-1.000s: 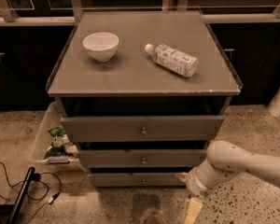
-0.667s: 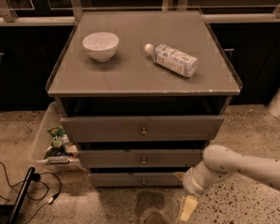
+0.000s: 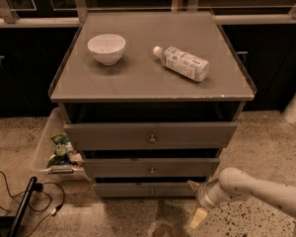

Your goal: Open bottom drawer

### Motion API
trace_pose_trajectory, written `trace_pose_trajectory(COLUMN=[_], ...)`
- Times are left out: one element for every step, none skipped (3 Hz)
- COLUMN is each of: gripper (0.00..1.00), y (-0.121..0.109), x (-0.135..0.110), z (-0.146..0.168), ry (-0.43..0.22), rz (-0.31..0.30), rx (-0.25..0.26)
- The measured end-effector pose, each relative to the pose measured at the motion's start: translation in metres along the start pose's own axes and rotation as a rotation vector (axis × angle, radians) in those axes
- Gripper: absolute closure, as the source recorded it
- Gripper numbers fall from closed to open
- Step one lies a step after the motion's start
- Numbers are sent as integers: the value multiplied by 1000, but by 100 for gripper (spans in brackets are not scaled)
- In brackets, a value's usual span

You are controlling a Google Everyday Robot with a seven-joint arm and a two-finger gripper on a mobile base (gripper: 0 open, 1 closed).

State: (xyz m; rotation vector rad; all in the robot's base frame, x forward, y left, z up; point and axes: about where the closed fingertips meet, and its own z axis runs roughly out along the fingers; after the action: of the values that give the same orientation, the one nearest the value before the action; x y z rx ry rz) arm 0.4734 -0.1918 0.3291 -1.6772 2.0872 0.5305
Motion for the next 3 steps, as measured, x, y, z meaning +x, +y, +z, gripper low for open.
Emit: trace_pose_trajectory(gripper=[0,0,0], y=[-16,-16,-35], x=[37,37,37], z=[31,31,42], ry=[-10,-10,-19], rz=[74,74,5], rx=[42,42,103])
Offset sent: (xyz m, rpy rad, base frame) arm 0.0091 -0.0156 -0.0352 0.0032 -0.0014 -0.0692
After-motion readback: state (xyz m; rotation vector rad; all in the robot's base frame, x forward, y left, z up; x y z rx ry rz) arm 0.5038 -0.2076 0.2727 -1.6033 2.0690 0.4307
